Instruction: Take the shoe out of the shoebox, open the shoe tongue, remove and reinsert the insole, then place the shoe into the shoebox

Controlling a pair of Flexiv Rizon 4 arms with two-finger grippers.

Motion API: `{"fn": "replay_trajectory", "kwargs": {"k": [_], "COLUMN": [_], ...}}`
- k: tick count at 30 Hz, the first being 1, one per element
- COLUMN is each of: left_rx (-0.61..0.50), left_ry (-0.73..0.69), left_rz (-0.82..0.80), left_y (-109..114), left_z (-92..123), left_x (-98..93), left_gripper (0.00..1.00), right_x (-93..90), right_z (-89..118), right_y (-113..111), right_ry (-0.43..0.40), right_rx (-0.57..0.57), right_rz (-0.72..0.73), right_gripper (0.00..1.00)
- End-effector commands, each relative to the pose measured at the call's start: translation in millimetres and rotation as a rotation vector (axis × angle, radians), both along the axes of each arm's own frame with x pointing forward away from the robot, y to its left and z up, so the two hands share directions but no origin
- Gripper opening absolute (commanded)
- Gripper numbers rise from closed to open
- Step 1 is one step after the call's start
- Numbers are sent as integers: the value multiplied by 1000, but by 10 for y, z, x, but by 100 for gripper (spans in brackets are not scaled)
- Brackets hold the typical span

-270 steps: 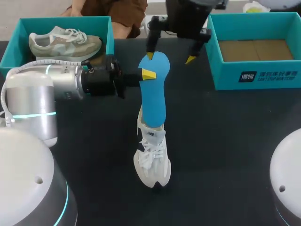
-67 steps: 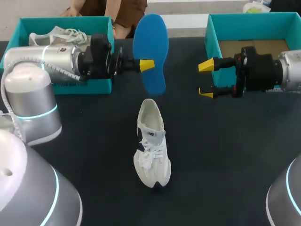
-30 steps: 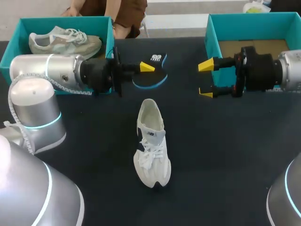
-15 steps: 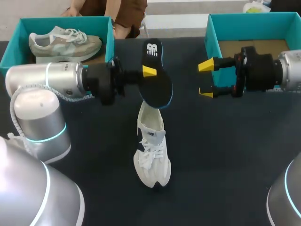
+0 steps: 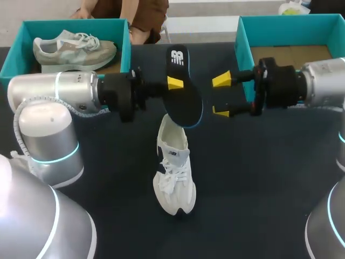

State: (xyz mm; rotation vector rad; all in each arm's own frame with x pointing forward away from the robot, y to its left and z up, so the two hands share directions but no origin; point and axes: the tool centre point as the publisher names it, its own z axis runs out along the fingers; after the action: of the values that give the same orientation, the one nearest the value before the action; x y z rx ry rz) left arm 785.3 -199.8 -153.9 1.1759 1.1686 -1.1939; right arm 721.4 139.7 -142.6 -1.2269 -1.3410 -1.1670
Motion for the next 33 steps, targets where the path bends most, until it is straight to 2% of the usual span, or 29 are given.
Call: {"fn": "replay_trajectory", "kwargs": {"k": [1,7,8,9,10,11,20,25,28,29,30,33], "left_rx": [-1,-9,-10,-14,-17,-20,-34,-36,-37,-39,-42,-47], "left_ry": [-14,-34,-35,-35,-38,-40,-29,-24,-21,-20,-16,-7], "left_rz": [-21,-44,-45,-44,-44,-40,-37,-35,-34,-34,-35,-37], "left_y": [-182,-326,-343,-361,-381,-393,-430,-436,-435,-430,-428,-422], "left_z": [-50,-48,-46,-44,-44,-43,-34,-55,-56,-52,-48,-36], "left_x": [109,73,71,72,85,97,68,64,64,60,55,29], "left_gripper": [0,0,0,0,0,0,0,0,0,0,0,0], "right_x": [143,162,164,166,167,167,161,175,185,186,188,198], "right_z": [-72,-79,-80,-80,-82,-84,-90,-91,-88,-88,-89,-90], "right_y": [198,284,290,298,303,306,312,308,306,306,305,302], "right_ry": [5,7,8,8,8,9,13,9,6,5,4,-6], "right_rx": [7,14,15,17,17,18,23,27,30,30,30,33], "right_rz": [34,51,54,57,59,62,65,63,63,63,60,55], "right_gripper": [100,100,91,75,55,47,44,36,22,8,0,0]}}
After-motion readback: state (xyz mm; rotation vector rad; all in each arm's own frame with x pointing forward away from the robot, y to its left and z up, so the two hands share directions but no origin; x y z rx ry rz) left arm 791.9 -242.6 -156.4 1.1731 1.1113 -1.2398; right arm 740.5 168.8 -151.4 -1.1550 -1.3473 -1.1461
